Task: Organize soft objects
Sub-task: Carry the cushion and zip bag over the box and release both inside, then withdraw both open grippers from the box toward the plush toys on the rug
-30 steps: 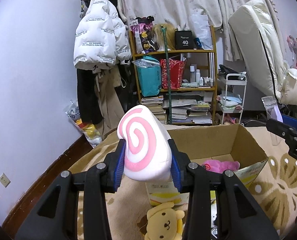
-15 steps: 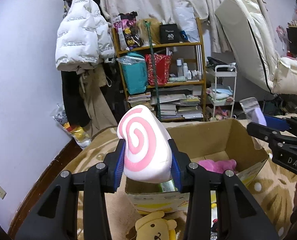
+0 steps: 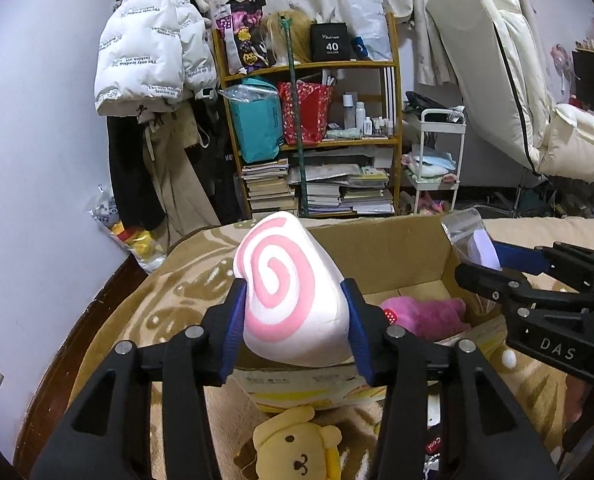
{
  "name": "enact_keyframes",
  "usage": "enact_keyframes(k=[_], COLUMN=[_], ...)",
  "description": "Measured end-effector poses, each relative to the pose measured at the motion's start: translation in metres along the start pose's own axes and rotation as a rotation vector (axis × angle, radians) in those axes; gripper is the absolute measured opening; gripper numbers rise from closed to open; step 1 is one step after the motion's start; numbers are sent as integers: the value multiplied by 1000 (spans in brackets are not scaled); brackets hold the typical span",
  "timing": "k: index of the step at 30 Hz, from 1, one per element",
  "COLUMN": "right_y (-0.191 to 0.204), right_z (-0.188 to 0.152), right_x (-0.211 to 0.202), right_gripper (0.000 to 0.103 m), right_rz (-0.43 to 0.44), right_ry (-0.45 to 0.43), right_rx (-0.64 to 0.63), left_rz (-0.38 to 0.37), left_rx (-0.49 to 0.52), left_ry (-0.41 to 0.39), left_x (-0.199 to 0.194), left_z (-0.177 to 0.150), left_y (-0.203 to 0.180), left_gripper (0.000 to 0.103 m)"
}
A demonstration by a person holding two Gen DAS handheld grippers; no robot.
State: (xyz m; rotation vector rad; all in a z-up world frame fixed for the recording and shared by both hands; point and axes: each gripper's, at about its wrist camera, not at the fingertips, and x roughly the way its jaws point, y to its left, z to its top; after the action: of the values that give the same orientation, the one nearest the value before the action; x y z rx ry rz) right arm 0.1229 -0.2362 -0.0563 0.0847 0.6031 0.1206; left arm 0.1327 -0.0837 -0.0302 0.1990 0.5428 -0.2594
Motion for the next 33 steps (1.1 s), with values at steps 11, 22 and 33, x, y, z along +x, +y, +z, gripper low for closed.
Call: enact_keyframes(k=[11,22,33], right_y=[4,9,19], right_z=[-1,1,-7], right_x=[-4,-27,-63], right_gripper=[64,86,103], right_rz=[-1,-7,-34], right_ry=[-2,-26,-46], right_rx=[-2,14,11], left_rz=[25,46,103], left_rx=[12,-34,-34], left_ry=[-5,4,1], left_x=[-7,-35,-71], left_z=[0,-3,-9], left_y=[1,24,32], left_gripper=[68,83,97])
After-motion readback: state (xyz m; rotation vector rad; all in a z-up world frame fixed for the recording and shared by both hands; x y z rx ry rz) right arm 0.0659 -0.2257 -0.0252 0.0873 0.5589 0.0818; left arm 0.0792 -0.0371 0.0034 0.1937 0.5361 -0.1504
